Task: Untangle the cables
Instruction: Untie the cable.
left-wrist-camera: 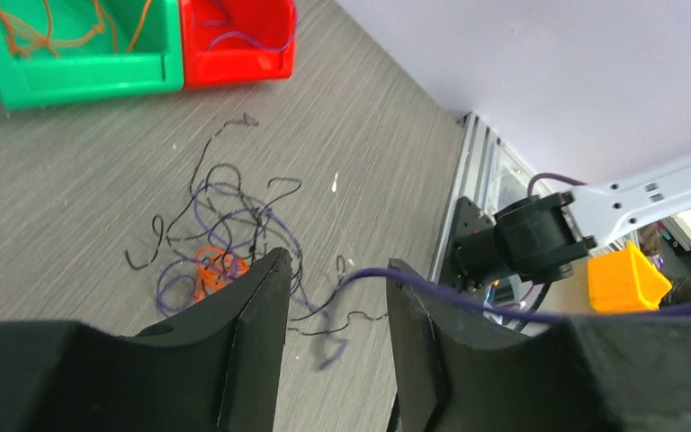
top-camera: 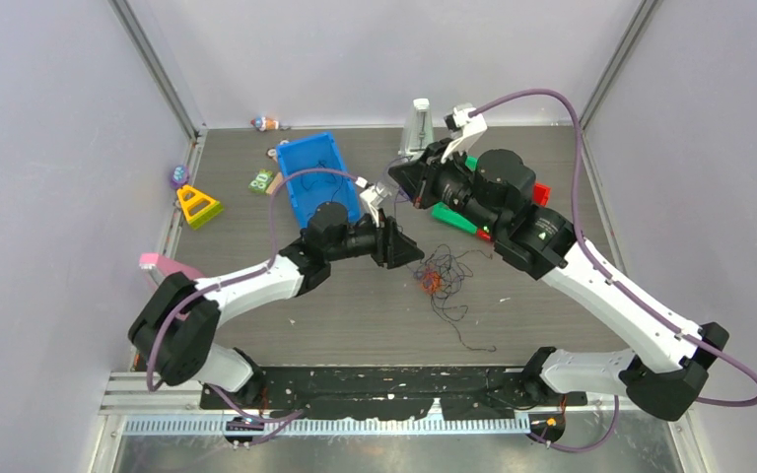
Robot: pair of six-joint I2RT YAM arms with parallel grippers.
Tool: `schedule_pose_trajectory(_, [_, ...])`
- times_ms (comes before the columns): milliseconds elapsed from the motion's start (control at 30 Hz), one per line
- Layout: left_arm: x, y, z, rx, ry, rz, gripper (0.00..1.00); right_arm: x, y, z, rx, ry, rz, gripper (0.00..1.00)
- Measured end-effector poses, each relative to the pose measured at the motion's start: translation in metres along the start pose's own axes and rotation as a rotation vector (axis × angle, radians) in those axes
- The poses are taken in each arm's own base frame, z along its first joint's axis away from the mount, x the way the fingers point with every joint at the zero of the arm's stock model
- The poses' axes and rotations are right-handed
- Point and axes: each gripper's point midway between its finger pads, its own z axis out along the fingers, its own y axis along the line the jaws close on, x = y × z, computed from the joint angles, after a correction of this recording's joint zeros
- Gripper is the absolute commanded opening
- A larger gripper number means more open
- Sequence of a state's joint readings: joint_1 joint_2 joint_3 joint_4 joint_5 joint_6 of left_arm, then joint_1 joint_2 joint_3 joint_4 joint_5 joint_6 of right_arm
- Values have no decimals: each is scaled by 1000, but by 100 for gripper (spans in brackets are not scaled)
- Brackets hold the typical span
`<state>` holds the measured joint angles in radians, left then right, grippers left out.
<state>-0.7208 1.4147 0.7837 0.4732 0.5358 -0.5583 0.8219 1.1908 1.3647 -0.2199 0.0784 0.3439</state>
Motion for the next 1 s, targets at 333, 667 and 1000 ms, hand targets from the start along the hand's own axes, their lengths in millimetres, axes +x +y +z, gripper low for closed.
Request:
schedule_pose_trajectory(333, [33,24,14,-25,52,-51,0,-24,-71,-22,182,-60,13,5])
schedule_pose_trajectory(667, [-10,9,-4,-93,73,21,0,64,-130,-44,269,99,-16,5])
schedule_pose_trajectory(1000, [-116,-46,-30,-83,52,95,0,179,-125,-48,58,298,-54,12])
